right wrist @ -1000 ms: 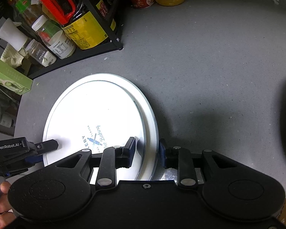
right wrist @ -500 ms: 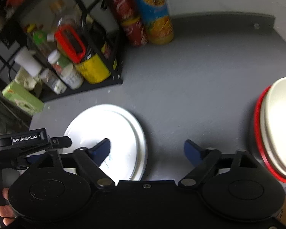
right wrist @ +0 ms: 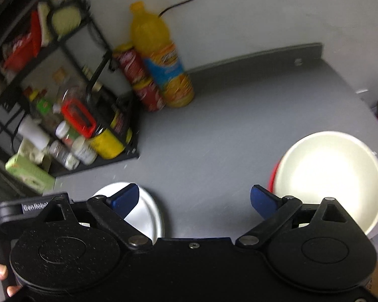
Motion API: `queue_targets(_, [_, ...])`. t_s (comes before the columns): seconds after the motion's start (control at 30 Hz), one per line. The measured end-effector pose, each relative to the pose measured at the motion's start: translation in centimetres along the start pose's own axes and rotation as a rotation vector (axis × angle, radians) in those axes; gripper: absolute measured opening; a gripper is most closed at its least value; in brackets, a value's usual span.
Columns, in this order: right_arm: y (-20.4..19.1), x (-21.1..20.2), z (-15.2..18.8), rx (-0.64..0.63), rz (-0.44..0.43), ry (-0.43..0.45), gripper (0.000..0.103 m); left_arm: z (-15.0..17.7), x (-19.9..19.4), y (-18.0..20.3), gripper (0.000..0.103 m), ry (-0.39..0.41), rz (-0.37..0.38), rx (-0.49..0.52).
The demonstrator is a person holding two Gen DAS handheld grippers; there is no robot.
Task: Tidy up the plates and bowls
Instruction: 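Move both tools toward the red bowl holding the cream bowls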
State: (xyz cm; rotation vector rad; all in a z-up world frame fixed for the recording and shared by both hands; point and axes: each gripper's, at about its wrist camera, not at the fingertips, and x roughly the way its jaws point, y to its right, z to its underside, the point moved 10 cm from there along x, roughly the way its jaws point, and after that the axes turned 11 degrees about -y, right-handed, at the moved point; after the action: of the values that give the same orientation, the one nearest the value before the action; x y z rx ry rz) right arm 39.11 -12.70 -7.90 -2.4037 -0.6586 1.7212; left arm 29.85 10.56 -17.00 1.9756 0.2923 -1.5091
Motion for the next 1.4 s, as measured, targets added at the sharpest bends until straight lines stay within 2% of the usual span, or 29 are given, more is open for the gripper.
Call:
queue_targets(0.33, [7.3,-4.9,-1.1,0.13,0.063,0.089,0.097,0.7,1.1,8.5,0.088,-0.033,0.046,0.169])
queue_targets(0.67, [14.2,-5.2,-0.9,0.184,0.094,0.064,0.099,2.0,3.2,16.1,0.088,-0.066,0.077,0.245])
queue_targets(1.0, [19.9,-2.1,-1.4,0.162,0.077,-0.06,0.099,3.9,7.5,21.1,0.088,-0.109,0.049,0.212])
queue_targets(1.2, [21.6,0.0,-1.8,0.133,0.054,-0.108,0.098,4.4,9.8,22.3,0.088,-0.121,0.025,0.139])
queue_targets(1.3, [22.4,0.8,-1.9,0.127,0.04,-0.128,0.088,4.5,10.9,22.4,0.087,-0.124,-0.002,0.106])
queue_targets(1.4, [22.9,1.9,-1.8,0.117,0.029,-0.161,0.085,4.6,12.1,22.4,0.085,-0.136,-0.012,0.081])
